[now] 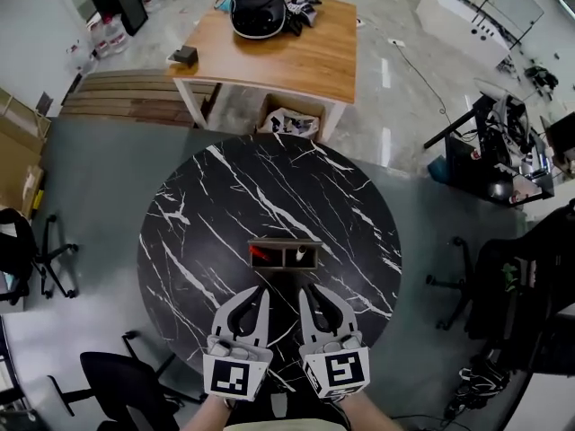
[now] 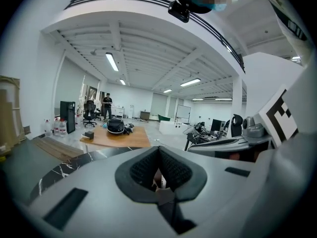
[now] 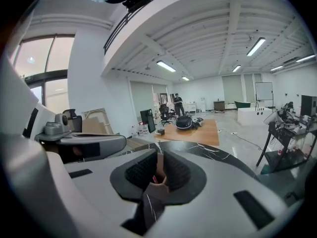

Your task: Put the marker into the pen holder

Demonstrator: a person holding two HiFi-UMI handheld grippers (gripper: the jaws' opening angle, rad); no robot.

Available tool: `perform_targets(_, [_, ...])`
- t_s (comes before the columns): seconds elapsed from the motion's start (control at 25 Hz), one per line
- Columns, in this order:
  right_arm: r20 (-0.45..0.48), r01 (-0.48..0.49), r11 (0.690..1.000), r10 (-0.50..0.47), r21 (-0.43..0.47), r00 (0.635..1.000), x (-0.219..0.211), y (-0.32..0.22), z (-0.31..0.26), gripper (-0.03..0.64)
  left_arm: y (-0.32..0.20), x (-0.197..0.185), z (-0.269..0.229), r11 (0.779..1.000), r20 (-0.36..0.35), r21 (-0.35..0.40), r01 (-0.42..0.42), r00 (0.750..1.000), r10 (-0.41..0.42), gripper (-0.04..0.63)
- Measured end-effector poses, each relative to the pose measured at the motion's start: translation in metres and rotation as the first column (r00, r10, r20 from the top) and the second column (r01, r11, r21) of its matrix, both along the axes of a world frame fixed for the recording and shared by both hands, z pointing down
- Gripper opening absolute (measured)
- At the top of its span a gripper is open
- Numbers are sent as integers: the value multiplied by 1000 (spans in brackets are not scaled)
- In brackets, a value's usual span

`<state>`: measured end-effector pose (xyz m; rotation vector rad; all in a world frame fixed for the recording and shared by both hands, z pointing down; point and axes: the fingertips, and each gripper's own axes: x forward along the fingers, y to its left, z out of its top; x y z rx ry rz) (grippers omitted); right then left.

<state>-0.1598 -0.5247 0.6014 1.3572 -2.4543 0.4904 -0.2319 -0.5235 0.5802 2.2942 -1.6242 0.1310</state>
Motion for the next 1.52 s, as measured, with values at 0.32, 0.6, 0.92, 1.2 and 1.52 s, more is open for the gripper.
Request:
perform_targets(0.32, [12, 0, 999, 0, 53, 1000, 5, 28, -70, 17, 25, 1, -69, 996, 9, 88, -6, 1000, 5, 11])
perform_targets(0.6, [17, 7, 989, -10, 151, 1000, 6, 44, -128, 17, 51, -1, -107, 990, 44, 136, -22, 999, 16, 11])
perform_targets(0.92, [5, 3, 981, -4, 192, 1000, 8, 61, -150, 17, 74, -14, -133, 984, 25, 178, 13, 1000, -18, 11])
perform_targets(1.2, [1, 0, 982, 0, 186, 1000, 1, 71, -151, 17, 86, -28, -136, 983, 21, 182, 36, 999, -41, 11])
perform_targets(1.52, [7, 7, 982, -9, 187, 1000, -4, 77, -154, 17, 91, -30, -140, 980, 20, 193, 50, 998, -55, 11])
